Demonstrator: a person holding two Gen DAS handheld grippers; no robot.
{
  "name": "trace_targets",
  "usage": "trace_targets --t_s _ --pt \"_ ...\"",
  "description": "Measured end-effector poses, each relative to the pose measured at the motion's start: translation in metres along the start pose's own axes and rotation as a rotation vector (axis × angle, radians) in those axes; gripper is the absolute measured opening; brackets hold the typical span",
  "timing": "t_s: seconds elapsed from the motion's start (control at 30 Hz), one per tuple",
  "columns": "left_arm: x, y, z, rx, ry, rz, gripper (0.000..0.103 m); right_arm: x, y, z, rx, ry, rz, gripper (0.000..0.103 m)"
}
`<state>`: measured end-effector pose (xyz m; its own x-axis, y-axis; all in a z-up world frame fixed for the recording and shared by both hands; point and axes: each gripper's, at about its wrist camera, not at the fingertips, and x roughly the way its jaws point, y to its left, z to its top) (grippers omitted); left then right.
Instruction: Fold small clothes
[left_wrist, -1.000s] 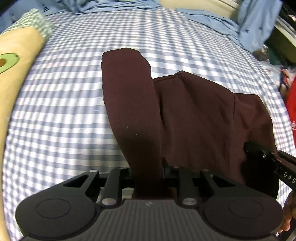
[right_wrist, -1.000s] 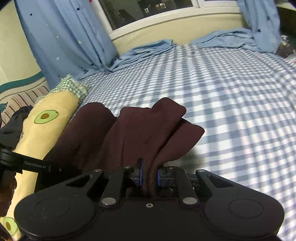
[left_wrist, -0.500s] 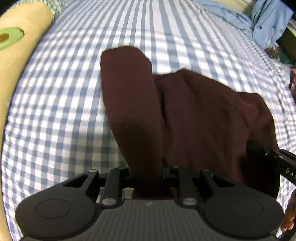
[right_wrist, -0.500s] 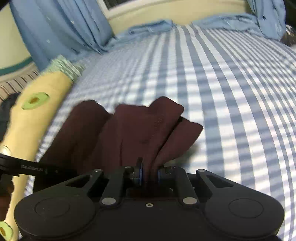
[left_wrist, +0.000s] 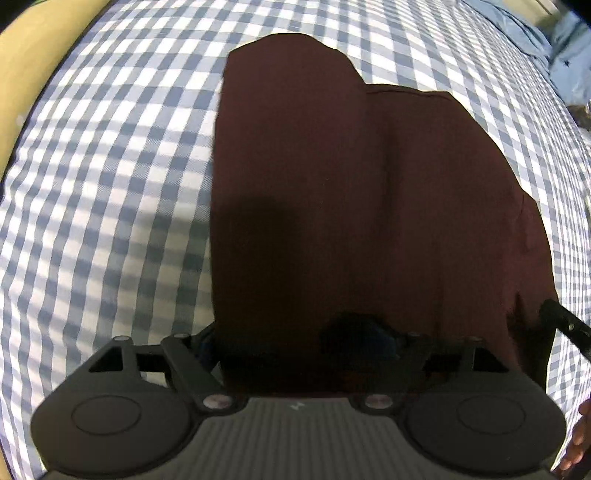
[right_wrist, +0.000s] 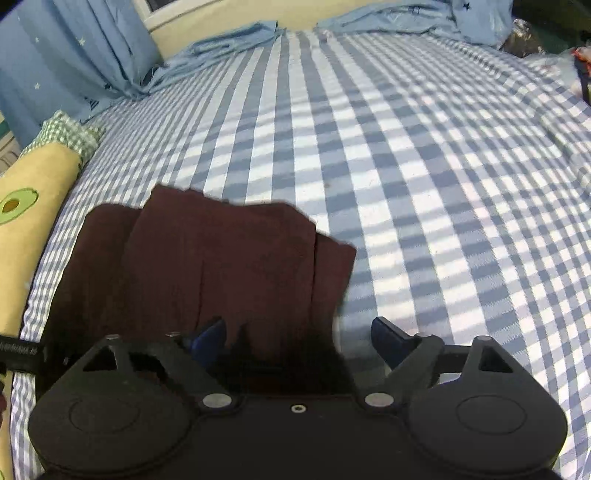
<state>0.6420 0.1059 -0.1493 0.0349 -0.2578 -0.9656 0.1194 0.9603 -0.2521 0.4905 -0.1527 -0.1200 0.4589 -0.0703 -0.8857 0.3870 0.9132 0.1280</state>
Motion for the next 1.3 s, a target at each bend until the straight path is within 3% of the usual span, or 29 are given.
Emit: trace_targets --t_s 0.1,0.2,0.33,0.37,0.47,0.53,0.77,0.93,1.07,1.2,1.3 --pt "-0.008 0.007 -0.011 -0.026 -0.027 0.035 0.091 -0.002 0.006 0.01 -0.026 -0.06 -0.003 0.086" --pt "-0.02 0.01 -0.017 -0.054 -0.061 0.048 0.096 0.0 0.01 0.019 -0.062 -0.098 0.003 0.076" --pt "-0.034 0.011 -0.025 -0.067 -0.099 0.076 0.098 0.015 0.014 0.029 -0.1 -0.072 0.01 0.052" --pt "-0.038 0.011 -0.026 -0.069 -0.106 0.081 0.099 0.02 0.014 0.03 -0.102 -0.057 0.006 0.036" --pt "-0.046 0.012 -0.033 -0.074 -0.124 0.101 0.1 0.028 0.015 0.029 -0.133 -0.03 -0.025 0.007" --pt "-0.051 0.013 -0.035 -0.071 -0.134 0.11 0.1 0.027 0.01 0.028 -0.138 -0.028 -0.022 0.004" --pt "-0.073 0.014 -0.046 -0.063 -0.198 0.146 0.1 0.024 -0.001 0.019 -0.183 -0.011 -0.086 0.001" --pt "-0.089 0.01 -0.056 -0.037 -0.254 0.177 0.1 0.016 -0.009 0.017 -0.129 -0.013 -0.086 0.003" --pt "-0.105 0.006 -0.065 -0.013 -0.323 0.203 0.102 -0.005 -0.013 0.006 -0.106 -0.044 -0.058 0.017" --pt "-0.117 0.002 -0.075 0.012 -0.383 0.227 0.102 -0.032 -0.007 -0.007 -0.114 -0.108 -0.04 0.021" --pt "-0.123 -0.003 -0.084 0.041 -0.424 0.249 0.102 -0.054 0.0 -0.016 -0.113 -0.168 -0.036 0.04"
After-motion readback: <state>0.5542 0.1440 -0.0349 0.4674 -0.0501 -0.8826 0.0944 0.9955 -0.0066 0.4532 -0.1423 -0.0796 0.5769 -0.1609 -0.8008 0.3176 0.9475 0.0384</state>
